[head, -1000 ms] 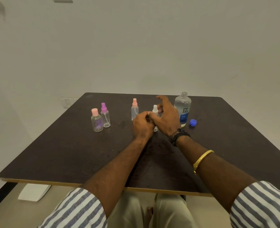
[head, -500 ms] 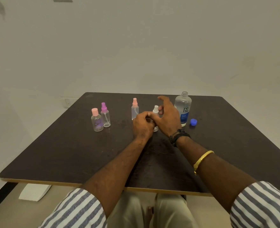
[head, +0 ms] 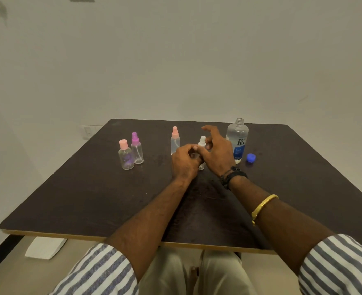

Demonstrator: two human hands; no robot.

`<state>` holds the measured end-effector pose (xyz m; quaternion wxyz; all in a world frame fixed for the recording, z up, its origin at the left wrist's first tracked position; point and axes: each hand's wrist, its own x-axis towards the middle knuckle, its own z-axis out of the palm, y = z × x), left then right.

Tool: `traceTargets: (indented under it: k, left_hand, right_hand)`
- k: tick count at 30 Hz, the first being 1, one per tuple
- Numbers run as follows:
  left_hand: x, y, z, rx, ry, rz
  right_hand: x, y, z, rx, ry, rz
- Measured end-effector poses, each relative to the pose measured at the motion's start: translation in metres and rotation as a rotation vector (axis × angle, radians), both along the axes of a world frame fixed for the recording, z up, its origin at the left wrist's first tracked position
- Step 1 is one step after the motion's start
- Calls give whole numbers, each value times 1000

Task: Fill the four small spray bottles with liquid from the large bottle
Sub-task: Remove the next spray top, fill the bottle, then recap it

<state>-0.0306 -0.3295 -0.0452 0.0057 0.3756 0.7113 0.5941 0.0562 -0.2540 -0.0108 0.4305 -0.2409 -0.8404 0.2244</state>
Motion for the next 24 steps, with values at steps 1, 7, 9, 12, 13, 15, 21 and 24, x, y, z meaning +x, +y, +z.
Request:
traceTargets:
  k: [1,7,9,12,13,15,21,24]
  left_hand:
    - [0,0,1,8,-12,-8]
    - [0,0,6,19,2,-9]
    - [1,-1,9,18,-5,-18]
    - [2,-2,12,14,-28,-20]
    - [2,-2,12,15,-28,-15]
    - [1,-3,11,19,-31,-11]
    - [-1,-6,10,-11,-59,-22]
    - [2,-7,12,-14,-73,-31]
  right_hand:
    - [0,-1,1,5,4,4]
    - [1,-6,2,13,20,53]
    - [1,-8,3,5,19,81]
    - [3,-10,7,0,28,120]
    - [4,-11,8,0,33,129]
    - [4,-12,10,-6,50,135]
    - [3,-8,17,23,170,94]
    - [5,-6,28,42,263,74]
